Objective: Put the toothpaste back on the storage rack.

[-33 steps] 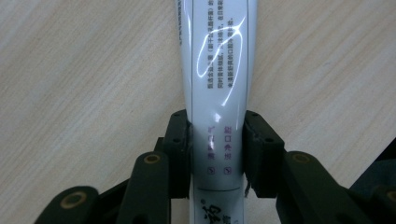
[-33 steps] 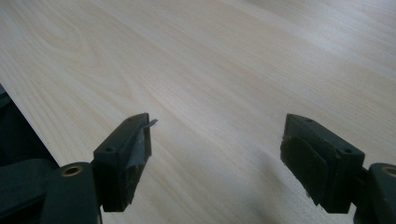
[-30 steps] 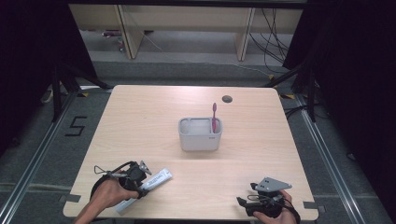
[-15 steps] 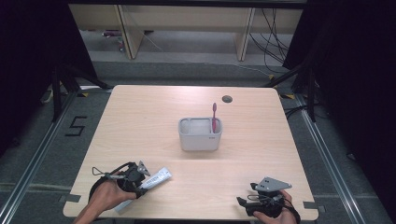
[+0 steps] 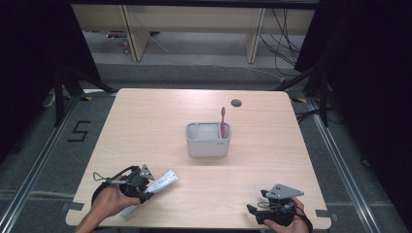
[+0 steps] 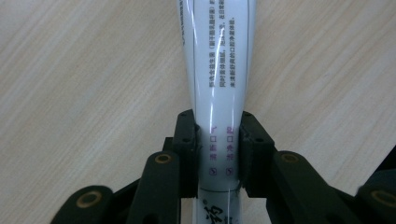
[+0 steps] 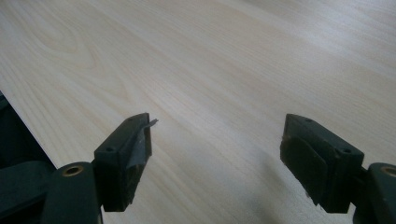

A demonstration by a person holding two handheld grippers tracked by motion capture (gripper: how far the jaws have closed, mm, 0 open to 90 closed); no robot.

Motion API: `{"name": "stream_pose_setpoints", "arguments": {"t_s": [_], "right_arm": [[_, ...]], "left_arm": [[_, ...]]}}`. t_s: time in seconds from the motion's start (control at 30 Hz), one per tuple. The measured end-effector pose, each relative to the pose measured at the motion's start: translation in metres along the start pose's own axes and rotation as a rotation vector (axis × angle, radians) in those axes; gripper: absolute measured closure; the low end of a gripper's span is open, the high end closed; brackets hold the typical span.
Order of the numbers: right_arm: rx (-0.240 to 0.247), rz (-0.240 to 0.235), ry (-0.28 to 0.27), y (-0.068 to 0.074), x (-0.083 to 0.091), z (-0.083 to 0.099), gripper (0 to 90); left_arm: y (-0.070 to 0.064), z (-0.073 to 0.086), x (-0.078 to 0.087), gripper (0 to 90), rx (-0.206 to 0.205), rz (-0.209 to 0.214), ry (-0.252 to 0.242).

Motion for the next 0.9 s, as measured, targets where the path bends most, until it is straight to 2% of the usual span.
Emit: {"name": "stream_pose_setpoints", "arguments": {"t_s": [0.03, 0.07, 0.13, 0.17, 0.2, 0.23, 0.27, 0.3, 0.37, 0.4, 0.5, 0.57, 0.6, 0.67, 0.9], "right_arm": [[0.018, 0.009, 0.0, -0.002, 0.0, 0.0, 25.5], [0.006, 0.002, 0.005, -0.001, 0.0, 0.0, 25.5], [0.016, 0.007, -0.002, -0.002, 0.0, 0.0, 25.5], [0.007, 0.002, 0.002, -0.001, 0.001, 0.0, 25.5], [-0.018, -0.009, 0.011, 0.0, 0.0, 0.001, 25.5], [-0.018, -0.009, 0.011, 0.0, 0.0, 0.001, 25.5], [-0.025, -0.007, 0.012, 0.0, 0.001, 0.001, 25.5], [-0.025, -0.007, 0.012, 0.0, 0.001, 0.001, 25.5], [-0.015, -0.002, 0.004, -0.001, 0.001, 0.0, 25.5], [-0.009, -0.003, 0.0, -0.001, 0.001, 0.001, 25.5], [0.006, -0.005, -0.005, -0.003, 0.0, 0.0, 25.5], [-0.001, -0.002, -0.001, -0.003, 0.001, 0.0, 25.5], [-0.029, -0.005, 0.009, -0.001, 0.001, 0.001, 25.5], [-0.021, -0.004, 0.007, -0.002, 0.001, 0.001, 25.5], [-0.011, 0.0, 0.004, -0.002, 0.001, 0.0, 25.5]], "left_arm": [[0.0, -0.001, 0.001, 71.6, 0.008, -0.003, -0.022], [0.001, -0.004, 0.005, 71.6, 0.013, -0.003, -0.04], [0.002, -0.006, 0.008, 71.5, 0.017, 0.01, -0.044], [0.002, -0.006, 0.008, 71.6, 0.017, 0.01, -0.044], [0.002, -0.008, 0.009, 71.5, 0.045, 0.006, -0.072], [0.002, -0.008, 0.009, 71.6, 0.045, 0.006, -0.072], [0.005, -0.01, 0.01, 71.6, 0.028, 0.0, -0.108], [0.005, -0.01, 0.01, 71.6, 0.028, 0.0, -0.108], [0.007, -0.012, 0.012, 71.6, 0.035, 0.011, -0.125], [0.011, -0.014, 0.013, 71.6, 0.047, 0.007, -0.158], [0.013, -0.016, 0.015, 71.6, 0.054, 0.009, -0.173], [0.015, -0.018, 0.015, 71.5, 0.066, 0.008, -0.185], [0.016, -0.019, 0.017, 71.5, 0.066, 0.013, -0.188], [0.017, -0.02, 0.018, 71.5, 0.071, 0.024, -0.189], [0.021, -0.024, 0.022, 71.6, 0.081, 0.004, -0.224]]}}
Point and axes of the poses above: each handheld gripper's, and its own axes: x roughly backward along the jaws, z roughly out of its underside, y roughly to its left, the point moved 4 cm from there along -x, roughly forward along the jaws, and after that the axes turned 3 degrees about y, right-handed, at the moved point
